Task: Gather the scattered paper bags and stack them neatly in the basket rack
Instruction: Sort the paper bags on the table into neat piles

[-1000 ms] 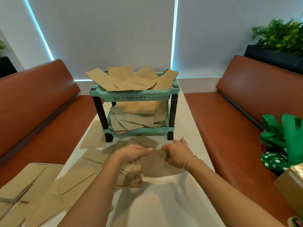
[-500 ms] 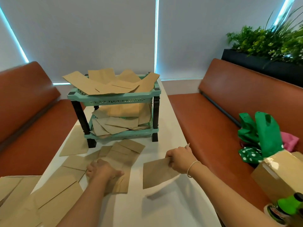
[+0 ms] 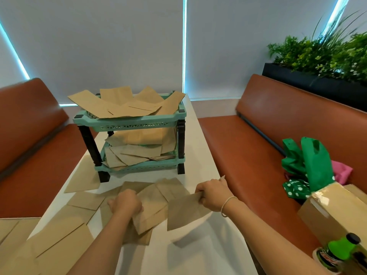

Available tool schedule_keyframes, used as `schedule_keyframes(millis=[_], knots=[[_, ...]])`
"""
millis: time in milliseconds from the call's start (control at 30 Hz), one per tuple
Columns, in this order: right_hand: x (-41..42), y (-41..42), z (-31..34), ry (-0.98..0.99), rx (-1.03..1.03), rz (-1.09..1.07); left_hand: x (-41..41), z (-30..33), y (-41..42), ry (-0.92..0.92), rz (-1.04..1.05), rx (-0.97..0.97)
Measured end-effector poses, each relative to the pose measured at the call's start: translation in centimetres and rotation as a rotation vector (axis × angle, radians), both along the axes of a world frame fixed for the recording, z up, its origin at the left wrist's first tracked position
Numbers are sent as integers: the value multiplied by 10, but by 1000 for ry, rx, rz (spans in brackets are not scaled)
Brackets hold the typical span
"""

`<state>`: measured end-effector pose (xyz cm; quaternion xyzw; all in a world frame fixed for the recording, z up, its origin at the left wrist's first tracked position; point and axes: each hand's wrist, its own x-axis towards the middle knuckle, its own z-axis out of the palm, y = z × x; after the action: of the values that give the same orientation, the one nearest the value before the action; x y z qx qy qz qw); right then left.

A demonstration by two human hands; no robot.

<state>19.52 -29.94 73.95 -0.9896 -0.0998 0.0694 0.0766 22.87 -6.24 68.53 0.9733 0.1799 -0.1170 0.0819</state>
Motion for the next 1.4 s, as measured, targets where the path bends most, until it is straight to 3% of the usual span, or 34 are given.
schedule_keyframes(millis=[100, 200, 300, 500, 767, 900, 1033, 1200, 1400], knots=[[3, 0, 6, -25, 2, 4, 2, 21, -14, -3, -136, -137], [7, 1, 10, -49, 25, 66, 4, 45, -32, 27, -266, -121], [12, 0, 8, -23, 142, 140, -1, 67, -50, 22, -355, -166], [8, -12, 6, 41, 452, 56, -7, 74, -72, -5, -442, -512], [1, -44, 5, -52, 656, -161, -12, 68, -97, -91, -336, -922], [-5, -66, 4, -53, 877, -322, -14, 63, -107, 16, -114, -1330], [-9, -86, 1, -55, 1087, -483, -19, 55, -124, 36, -129, -1403], [-20, -104, -3, -207, 1075, -611, -28, 50, -160, -14, -54, -1445], [-36, -138, -15, -424, 920, -724, -35, 41, -207, -17, -80, -1381]])
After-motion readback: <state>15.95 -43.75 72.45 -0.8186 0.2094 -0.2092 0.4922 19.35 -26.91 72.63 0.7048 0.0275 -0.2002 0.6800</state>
